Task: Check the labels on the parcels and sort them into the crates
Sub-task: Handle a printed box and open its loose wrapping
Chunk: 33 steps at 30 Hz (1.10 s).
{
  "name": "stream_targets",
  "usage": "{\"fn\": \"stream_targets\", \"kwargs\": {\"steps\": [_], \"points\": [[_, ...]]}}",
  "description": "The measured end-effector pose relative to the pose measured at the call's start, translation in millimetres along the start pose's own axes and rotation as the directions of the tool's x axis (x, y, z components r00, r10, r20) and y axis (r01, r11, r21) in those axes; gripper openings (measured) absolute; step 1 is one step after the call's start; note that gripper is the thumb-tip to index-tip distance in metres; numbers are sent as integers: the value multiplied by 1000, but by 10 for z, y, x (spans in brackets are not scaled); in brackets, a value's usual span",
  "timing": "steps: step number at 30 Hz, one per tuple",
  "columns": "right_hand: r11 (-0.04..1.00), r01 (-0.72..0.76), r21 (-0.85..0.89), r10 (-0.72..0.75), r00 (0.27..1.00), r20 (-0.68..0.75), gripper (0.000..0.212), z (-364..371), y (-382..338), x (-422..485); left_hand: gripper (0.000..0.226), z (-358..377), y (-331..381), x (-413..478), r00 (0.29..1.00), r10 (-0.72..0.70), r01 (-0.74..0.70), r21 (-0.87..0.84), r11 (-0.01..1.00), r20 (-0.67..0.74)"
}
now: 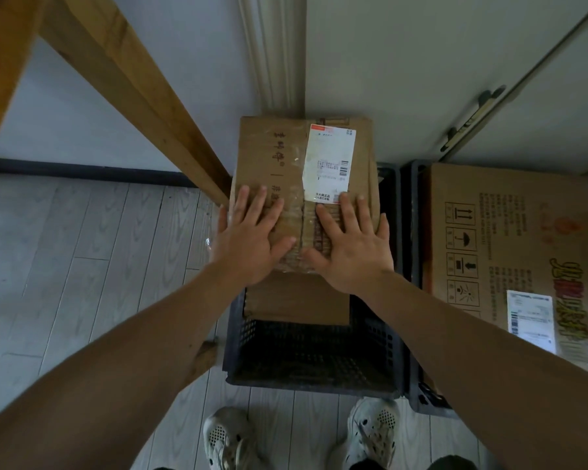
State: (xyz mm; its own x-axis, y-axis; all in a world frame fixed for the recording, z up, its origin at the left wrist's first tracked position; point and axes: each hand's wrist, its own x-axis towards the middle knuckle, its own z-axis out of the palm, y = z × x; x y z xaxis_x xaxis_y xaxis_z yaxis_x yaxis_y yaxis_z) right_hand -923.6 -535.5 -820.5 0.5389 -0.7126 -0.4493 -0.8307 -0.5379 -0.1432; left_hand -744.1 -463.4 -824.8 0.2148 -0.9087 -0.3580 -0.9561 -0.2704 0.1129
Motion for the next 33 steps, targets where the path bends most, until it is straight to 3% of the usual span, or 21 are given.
{"fn": "stream_targets", "kwargs": {"steps": [7, 13, 19, 27, 33], "points": [[1000, -8, 16, 6, 995, 99, 87, -242, -32, -180, 77, -259, 1, -176, 982, -50, 51, -2, 999, 180], [992, -64, 107, 51, 992, 118, 89, -853, -78, -814, 76, -931, 76, -734, 953, -126, 157, -91, 983, 277], [978, -155, 139, 129, 975, 180, 84, -1408, -306, -1540, 77, -1604, 216, -1366, 957, -125, 167, -142, 976, 263], [934, -295, 203, 272, 953, 134, 80, -2076, -741, -2550, 77, -2599, 209, -2139, 983, -21, 52, -165, 985, 185], [927, -273, 258, 270, 962, 47, 77, -2492, -860, -3093, 76, -3074, 229, -2681, 988, 29, -10, -122, 992, 153]]}}
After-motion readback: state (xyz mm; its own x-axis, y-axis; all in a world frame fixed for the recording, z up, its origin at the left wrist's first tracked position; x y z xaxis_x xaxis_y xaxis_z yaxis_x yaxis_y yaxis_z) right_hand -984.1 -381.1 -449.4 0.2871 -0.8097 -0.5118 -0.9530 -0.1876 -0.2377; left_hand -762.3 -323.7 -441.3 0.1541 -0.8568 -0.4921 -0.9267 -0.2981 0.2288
